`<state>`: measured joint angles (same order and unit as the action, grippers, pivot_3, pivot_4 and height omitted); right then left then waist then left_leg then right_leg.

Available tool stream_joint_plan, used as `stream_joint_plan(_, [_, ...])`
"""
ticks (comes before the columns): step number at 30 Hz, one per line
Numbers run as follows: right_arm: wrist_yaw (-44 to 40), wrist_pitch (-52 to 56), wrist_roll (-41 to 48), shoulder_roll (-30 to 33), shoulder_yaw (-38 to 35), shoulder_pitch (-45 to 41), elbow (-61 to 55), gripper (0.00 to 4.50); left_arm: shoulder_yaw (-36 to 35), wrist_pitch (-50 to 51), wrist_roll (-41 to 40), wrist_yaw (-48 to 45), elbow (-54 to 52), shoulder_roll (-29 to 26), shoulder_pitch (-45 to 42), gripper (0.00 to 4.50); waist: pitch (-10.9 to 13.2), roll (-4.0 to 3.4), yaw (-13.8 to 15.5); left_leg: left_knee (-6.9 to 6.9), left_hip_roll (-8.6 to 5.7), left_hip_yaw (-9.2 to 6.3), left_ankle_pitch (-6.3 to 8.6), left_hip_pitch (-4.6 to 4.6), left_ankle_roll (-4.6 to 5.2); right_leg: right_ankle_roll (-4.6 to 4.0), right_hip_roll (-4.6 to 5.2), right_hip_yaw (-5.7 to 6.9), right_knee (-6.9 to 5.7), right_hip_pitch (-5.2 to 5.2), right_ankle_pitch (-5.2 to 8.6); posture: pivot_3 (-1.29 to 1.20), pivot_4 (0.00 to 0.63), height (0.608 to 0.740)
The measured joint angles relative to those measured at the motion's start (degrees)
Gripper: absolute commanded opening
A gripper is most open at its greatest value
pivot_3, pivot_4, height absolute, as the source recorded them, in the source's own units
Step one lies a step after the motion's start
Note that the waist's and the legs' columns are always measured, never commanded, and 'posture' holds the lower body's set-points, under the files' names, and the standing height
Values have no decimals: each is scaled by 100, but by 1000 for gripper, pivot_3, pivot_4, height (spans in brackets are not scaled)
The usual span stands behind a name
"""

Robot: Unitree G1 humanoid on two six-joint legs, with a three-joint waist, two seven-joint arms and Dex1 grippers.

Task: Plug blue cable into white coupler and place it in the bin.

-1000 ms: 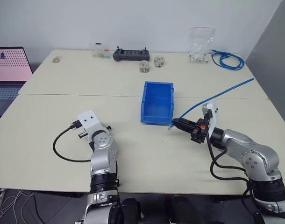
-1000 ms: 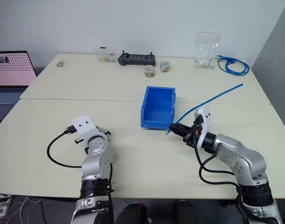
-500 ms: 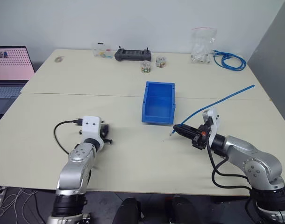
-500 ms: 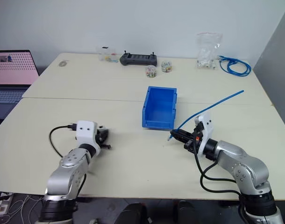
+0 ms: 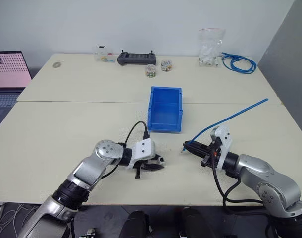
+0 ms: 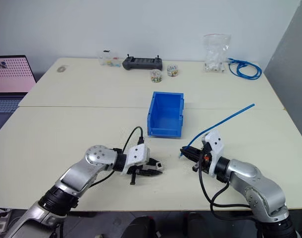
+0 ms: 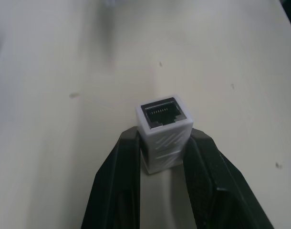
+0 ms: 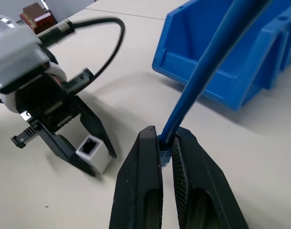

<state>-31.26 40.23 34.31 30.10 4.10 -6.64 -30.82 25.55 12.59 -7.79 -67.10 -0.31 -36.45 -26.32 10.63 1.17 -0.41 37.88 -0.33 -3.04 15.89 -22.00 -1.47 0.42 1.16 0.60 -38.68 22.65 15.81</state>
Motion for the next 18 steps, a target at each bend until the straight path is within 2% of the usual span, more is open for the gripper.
stream_joint_plan(11, [-511, -561, -344, -33, 581, -123, -179, 23, 45, -285, 183, -329, 377, 178, -239, 924, -1, 0, 3, 4, -3, -2, 0, 7, 1, 1, 2, 1, 0, -9, 0, 0, 150, 740])
stream_joint_plan(18, [-1062, -1168, -752, -136, 1066, -389, 351, 22, 33, -284, 245, -365, 444, 245, -281, 923, -1, 1, 16, 7, -5, -5, 0, 9, 1, 2, 2, 3, -1, -13, 0, 0, 150, 740])
